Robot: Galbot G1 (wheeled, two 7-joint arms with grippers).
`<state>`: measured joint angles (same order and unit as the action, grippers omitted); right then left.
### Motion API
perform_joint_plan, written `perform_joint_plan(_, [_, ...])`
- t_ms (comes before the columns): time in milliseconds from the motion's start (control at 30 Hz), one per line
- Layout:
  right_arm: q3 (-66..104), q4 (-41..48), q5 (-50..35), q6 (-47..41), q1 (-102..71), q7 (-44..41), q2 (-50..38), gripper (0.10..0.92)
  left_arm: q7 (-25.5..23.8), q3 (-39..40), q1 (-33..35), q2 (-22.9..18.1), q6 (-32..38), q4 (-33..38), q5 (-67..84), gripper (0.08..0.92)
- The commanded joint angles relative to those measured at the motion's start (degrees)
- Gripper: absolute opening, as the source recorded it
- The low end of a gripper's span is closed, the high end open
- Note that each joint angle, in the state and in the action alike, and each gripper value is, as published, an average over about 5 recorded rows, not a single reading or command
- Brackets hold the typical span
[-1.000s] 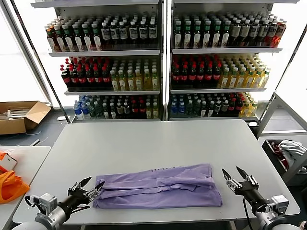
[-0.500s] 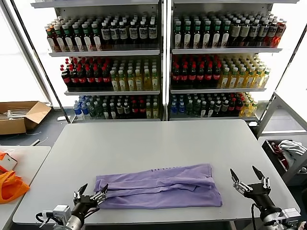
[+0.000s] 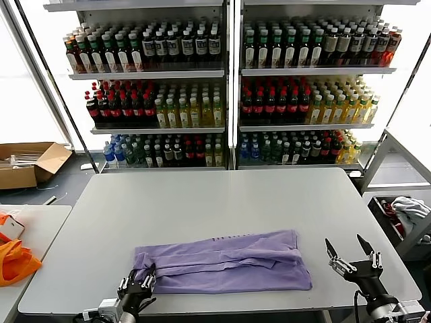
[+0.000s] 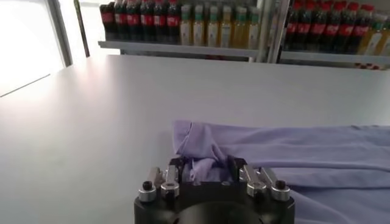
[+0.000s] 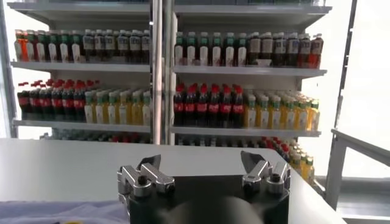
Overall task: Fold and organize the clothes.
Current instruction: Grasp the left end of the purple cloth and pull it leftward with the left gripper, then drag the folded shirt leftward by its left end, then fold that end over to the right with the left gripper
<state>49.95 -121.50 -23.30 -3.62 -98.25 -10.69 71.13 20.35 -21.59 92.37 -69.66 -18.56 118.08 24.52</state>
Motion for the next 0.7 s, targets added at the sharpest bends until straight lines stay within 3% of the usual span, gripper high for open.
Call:
perform_joint_plan(33, [0.0,0.0,-0.1,0.9,-0.4,0.0,0.1,0.823,2.0,2.1,-0.3,-2.0,1.1,-1.8,-3.1,0.448])
perform_joint_plan(367, [-1.3,-0.2,-0.3,0.6,0.4,0.1,0.0,0.823,-0.4,-0.7,-1.2,-0.7,6.1,-0.4,-8.2,0.163])
perform_joint_plan(467, [-1.5,-0.6,-0.6,0.4,0.8,0.1,-0.2,0.823,-2.6,-5.8,-0.8,2.9,6.1,0.4,-4.9,0.114])
perform_joint_plan(700, [-2.0,-0.5,-1.1,0.5,1.0,0.3,-0.9,0.823,-10.2,-25.3,0.8,15.2,9.7,-3.2,0.4,0.109])
